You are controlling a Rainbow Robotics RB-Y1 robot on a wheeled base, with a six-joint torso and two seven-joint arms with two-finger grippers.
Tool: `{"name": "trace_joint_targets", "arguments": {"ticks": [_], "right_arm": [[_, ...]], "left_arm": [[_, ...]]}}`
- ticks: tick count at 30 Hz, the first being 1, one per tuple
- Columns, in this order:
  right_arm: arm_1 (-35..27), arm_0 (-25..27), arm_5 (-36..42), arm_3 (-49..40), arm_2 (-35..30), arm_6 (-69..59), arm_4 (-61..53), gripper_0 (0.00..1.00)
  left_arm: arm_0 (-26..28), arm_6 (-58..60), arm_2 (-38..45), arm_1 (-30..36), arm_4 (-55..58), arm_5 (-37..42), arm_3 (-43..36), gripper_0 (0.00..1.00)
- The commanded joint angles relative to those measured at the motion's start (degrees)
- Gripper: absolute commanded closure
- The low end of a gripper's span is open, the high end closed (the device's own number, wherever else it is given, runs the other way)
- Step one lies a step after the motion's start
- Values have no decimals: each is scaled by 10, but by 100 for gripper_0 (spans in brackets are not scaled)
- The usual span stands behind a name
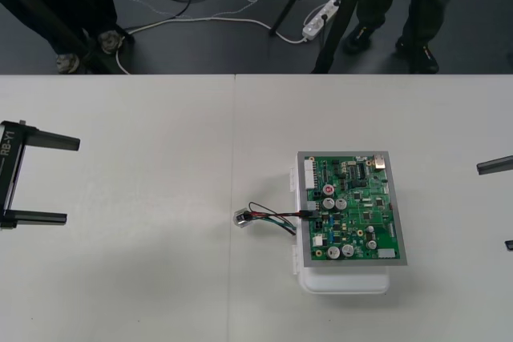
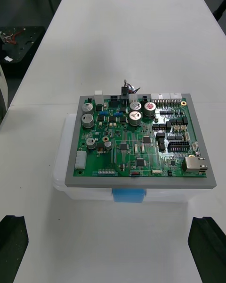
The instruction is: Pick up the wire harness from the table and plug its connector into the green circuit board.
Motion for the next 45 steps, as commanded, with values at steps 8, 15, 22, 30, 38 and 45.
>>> {"name": "trace_joint_targets", "arguments": {"ticks": [8,15,22,30,38,45], "right_arm": [[-25,1,-29,-13,-39,-63,-2,0],[-20,15,-28,-13,-42,-58,-1,0],[-20,22,-28,-12,-51,-53,-1,0],[-20,22,-28,-11,-53,-54,-1,0],[-20,22,-28,-11,-53,-54,-1,0],[-20,22,-28,-11,-53,-54,-1,0]], "left_arm": [[52,36,17,-8,15,-22,-25,0],[56,45,16,-8,16,-22,-26,0],[61,54,16,-8,16,-22,-25,0],[62,61,16,-8,13,-22,-26,0],[59,66,16,-8,8,-22,-26,0],[59,66,16,-8,8,-22,-26,0]]}}
